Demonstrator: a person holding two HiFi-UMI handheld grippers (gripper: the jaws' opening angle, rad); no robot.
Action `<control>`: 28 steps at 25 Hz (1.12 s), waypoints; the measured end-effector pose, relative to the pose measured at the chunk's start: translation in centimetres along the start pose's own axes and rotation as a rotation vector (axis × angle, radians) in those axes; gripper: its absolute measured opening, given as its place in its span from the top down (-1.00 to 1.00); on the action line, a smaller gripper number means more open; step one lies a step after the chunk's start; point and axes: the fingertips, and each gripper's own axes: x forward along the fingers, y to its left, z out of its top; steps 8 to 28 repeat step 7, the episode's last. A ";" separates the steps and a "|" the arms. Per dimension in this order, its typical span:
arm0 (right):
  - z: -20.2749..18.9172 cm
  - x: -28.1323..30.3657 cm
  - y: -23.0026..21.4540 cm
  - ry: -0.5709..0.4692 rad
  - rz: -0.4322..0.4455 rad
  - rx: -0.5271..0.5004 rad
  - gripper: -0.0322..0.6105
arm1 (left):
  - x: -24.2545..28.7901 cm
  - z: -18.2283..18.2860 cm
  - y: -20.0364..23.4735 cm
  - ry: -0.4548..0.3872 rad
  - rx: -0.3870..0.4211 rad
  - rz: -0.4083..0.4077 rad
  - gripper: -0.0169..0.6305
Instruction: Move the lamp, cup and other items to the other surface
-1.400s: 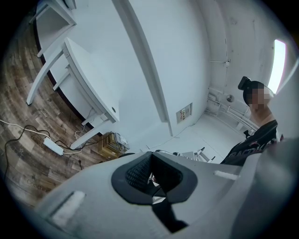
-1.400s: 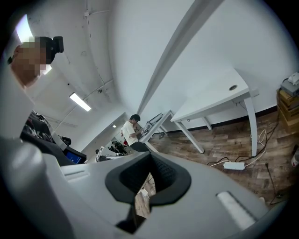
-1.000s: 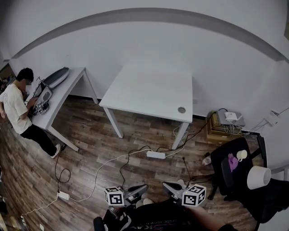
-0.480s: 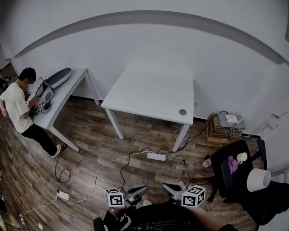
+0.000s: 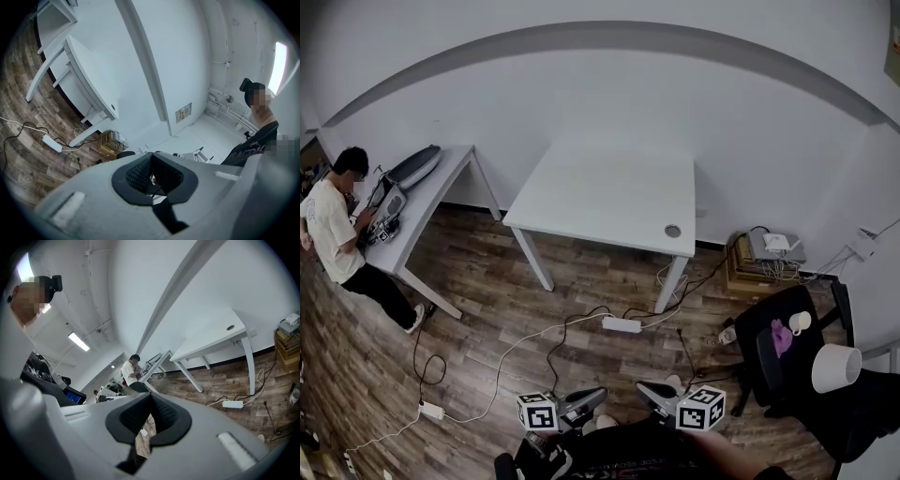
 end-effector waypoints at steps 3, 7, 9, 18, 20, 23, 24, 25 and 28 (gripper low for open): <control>0.0 -0.2 0.0 -0.007 -0.004 0.002 0.89 | 0.2 0.0 -0.2 0.005 -0.004 -0.001 0.96; 0.2 -0.3 0.0 -0.013 -0.007 0.002 0.89 | 0.3 0.1 -0.3 0.005 -0.007 -0.008 0.96; 0.2 -0.3 0.0 -0.013 -0.007 0.002 0.89 | 0.3 0.1 -0.3 0.005 -0.007 -0.008 0.96; 0.2 -0.3 0.0 -0.013 -0.007 0.002 0.89 | 0.3 0.1 -0.3 0.005 -0.007 -0.008 0.96; 0.2 -0.3 0.0 -0.013 -0.007 0.002 0.89 | 0.3 0.1 -0.3 0.005 -0.007 -0.008 0.96; 0.2 -0.3 0.0 -0.013 -0.007 0.002 0.89 | 0.3 0.1 -0.3 0.005 -0.007 -0.008 0.96; 0.2 -0.3 0.0 -0.013 -0.007 0.002 0.89 | 0.3 0.1 -0.3 0.005 -0.007 -0.008 0.96; 0.2 -0.3 0.0 -0.013 -0.007 0.002 0.89 | 0.3 0.1 -0.3 0.005 -0.007 -0.008 0.96; 0.2 -0.3 0.0 -0.013 -0.007 0.002 0.89 | 0.3 0.1 -0.3 0.005 -0.007 -0.008 0.96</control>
